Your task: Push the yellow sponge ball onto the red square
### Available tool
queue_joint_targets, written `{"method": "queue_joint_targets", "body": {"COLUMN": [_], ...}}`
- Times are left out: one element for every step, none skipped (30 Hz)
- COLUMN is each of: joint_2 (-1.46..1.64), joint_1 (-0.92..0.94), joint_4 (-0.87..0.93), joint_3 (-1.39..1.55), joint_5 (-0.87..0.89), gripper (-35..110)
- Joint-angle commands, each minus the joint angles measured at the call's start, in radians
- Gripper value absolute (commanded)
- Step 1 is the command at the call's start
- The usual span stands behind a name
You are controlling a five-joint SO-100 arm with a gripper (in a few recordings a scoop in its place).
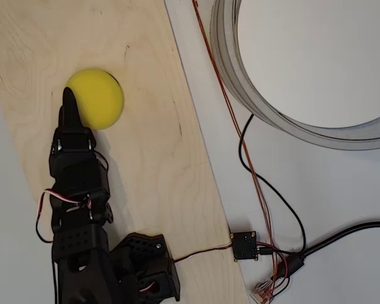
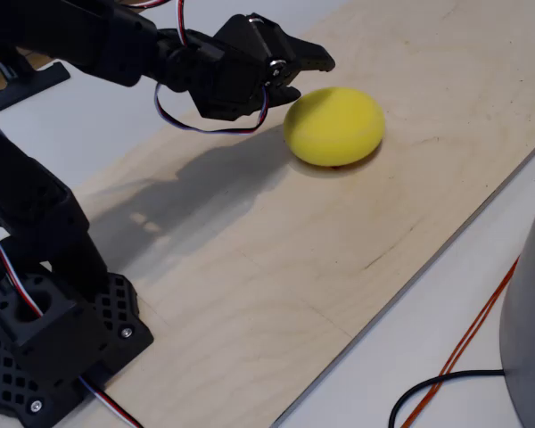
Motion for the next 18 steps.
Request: {"method": "queue_joint_targets", "body": {"joint_2": [0.097, 0.110, 0.121, 0.130, 0.137, 0.143, 0.150, 0.160, 0.167, 0.176, 0.183, 0.189, 0.198, 0.206, 0.209, 0.210, 0.207, 0.204], "joint_1": [-0.006, -0.008, -0.011, -0.012, -0.012, -0.012, -0.012, -0.011, -0.006, -0.003, 0.002, 0.009, 0.017, 0.023, 0.028, 0.034, 0.038, 0.043], "joint_4": [-0.015, -0.014, -0.009, -0.009, -0.009, -0.009, -0.009, -0.009, -0.009, -0.009, -0.011, -0.011, -0.015, -0.018, -0.018, -0.018, -0.018, -0.018], "joint_3": [0.002, -0.002, -0.011, -0.014, -0.020, -0.029, -0.037, -0.044, -0.058, -0.074, -0.087, -0.106, -0.124, -0.149, -0.181, -0.210, -0.242, -0.275], "joint_5": [0.020, 0.023, 0.025, 0.029, 0.037, 0.034, 0.028, 0.025, 0.009, -0.011, -0.028, -0.052, -0.087, -0.133, -0.192, -0.245, -0.291, -0.344], "gripper": [20, 20, 20, 20, 20, 20, 20, 20, 20, 20, 20, 21, 21, 21, 21, 21, 21, 22]}}
